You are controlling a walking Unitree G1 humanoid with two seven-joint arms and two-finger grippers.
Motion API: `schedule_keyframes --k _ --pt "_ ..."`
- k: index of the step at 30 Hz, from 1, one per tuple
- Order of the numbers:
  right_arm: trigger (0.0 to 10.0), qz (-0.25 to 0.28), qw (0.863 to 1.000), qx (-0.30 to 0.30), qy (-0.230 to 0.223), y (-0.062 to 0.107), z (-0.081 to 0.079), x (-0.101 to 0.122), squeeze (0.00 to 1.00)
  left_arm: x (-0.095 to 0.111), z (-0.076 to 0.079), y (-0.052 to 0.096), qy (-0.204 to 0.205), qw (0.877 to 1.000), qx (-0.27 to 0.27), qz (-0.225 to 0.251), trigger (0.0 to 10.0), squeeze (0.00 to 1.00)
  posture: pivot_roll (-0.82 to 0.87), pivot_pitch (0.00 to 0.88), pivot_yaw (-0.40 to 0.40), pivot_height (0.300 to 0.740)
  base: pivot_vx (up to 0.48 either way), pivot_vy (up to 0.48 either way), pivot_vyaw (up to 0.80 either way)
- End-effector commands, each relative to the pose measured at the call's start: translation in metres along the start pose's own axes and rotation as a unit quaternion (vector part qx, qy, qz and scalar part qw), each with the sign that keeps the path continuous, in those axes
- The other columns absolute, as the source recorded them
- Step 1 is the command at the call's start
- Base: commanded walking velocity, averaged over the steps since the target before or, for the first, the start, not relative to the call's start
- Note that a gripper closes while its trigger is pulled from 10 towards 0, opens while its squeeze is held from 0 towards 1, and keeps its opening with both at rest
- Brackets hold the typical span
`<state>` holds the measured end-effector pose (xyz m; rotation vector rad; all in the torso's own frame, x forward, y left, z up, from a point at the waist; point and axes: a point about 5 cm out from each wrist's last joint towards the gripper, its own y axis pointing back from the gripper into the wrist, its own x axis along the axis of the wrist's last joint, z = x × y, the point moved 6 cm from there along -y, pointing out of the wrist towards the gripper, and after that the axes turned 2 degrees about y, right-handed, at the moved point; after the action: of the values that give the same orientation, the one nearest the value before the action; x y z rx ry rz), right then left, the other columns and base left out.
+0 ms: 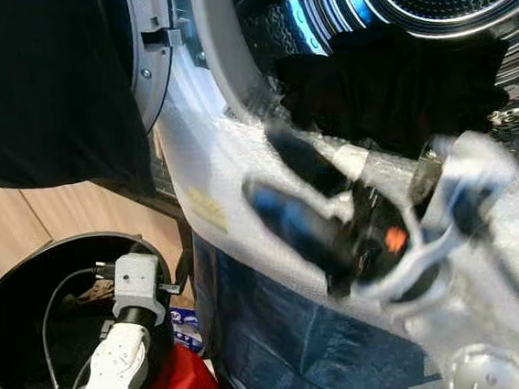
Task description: Clothes washing
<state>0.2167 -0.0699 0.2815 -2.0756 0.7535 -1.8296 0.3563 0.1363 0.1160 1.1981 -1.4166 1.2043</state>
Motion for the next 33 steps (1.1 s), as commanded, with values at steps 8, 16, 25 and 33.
schedule_keyframes --k 8,16,25,33 --pt "10.0 -0.141 0.988 -0.030 -0.061 0.049 0.008 -0.082 0.00 0.000 0.000 0.000 0.000 1.000 0.002 0.001 10.0 0.00 0.01 0.039 -0.096 0.740 0.000 0.000 0.00" --pt "10.0 -0.279 0.948 -0.124 -0.092 0.115 0.031 -0.157 0.00 0.003 0.000 -0.003 0.000 1.000 0.004 0.004 10.0 0.00 0.01 0.039 -0.096 0.740 0.000 0.000 0.00" --pt "10.0 -0.396 0.816 -0.416 -0.064 0.231 0.093 -0.236 0.00 0.007 -0.012 -0.004 -0.007 1.000 0.022 0.012 10.0 0.00 0.04 0.048 -0.100 0.740 0.000 0.000 0.00" --pt "10.0 -0.458 0.744 -0.480 -0.086 0.270 0.083 -0.274 0.00 0.006 -0.014 -0.002 -0.014 1.000 0.017 0.008 10.0 0.00 0.04 0.081 -0.077 0.740 0.000 0.000 0.00"
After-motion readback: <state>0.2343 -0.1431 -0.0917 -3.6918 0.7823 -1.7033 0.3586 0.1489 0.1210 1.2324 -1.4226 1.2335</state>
